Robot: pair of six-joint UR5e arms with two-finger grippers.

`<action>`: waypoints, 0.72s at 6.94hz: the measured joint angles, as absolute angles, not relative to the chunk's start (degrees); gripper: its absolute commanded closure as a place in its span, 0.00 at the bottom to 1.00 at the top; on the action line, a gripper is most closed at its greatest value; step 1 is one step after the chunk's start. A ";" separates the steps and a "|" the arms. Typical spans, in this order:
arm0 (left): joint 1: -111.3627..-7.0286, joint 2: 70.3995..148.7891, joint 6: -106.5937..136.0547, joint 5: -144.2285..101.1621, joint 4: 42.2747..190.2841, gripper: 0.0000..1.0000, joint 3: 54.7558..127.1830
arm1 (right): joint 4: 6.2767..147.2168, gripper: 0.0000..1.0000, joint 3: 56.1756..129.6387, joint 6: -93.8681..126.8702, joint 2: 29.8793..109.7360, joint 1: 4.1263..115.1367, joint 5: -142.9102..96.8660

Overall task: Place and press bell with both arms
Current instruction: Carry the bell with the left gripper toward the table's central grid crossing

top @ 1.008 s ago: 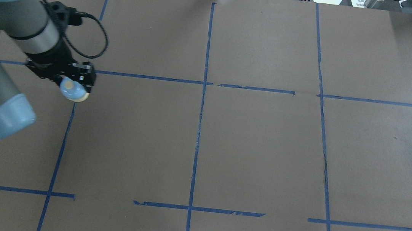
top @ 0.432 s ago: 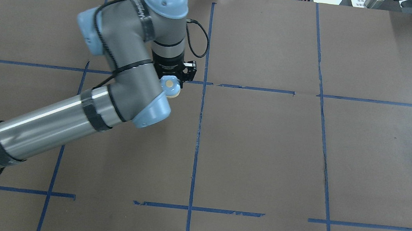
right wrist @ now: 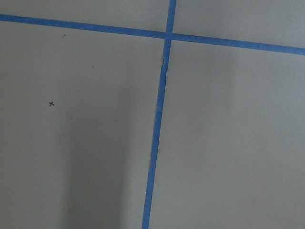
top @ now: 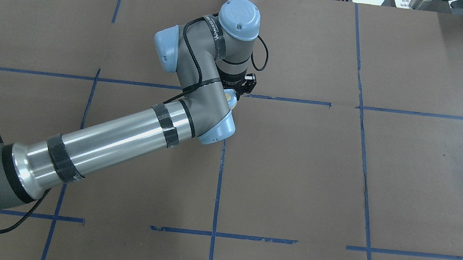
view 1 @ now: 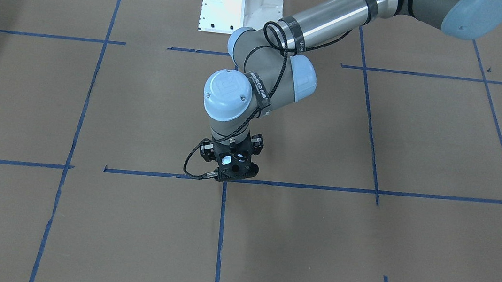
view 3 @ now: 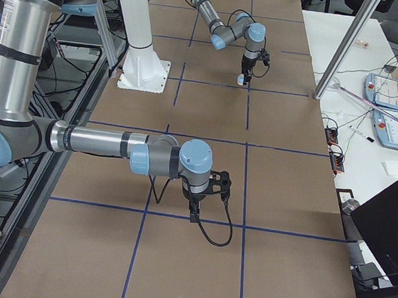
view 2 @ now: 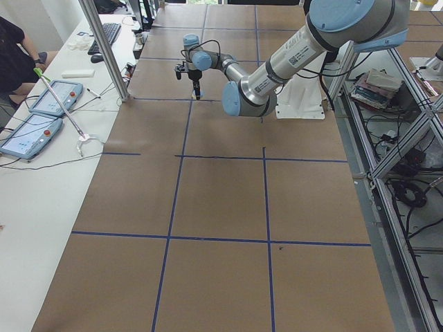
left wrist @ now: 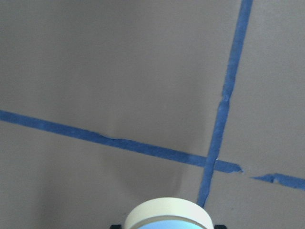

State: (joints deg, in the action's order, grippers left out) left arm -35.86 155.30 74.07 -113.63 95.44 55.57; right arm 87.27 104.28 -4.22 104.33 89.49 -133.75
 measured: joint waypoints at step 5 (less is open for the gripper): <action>-35.28 155.86 73.71 -113.47 96.93 0.00 53.81 | 87.28 0.00 104.24 -4.24 104.30 89.52 -133.63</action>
State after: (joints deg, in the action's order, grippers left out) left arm -35.28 155.86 73.71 -113.47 96.93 53.81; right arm 87.28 104.24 -4.24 104.30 89.52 -133.63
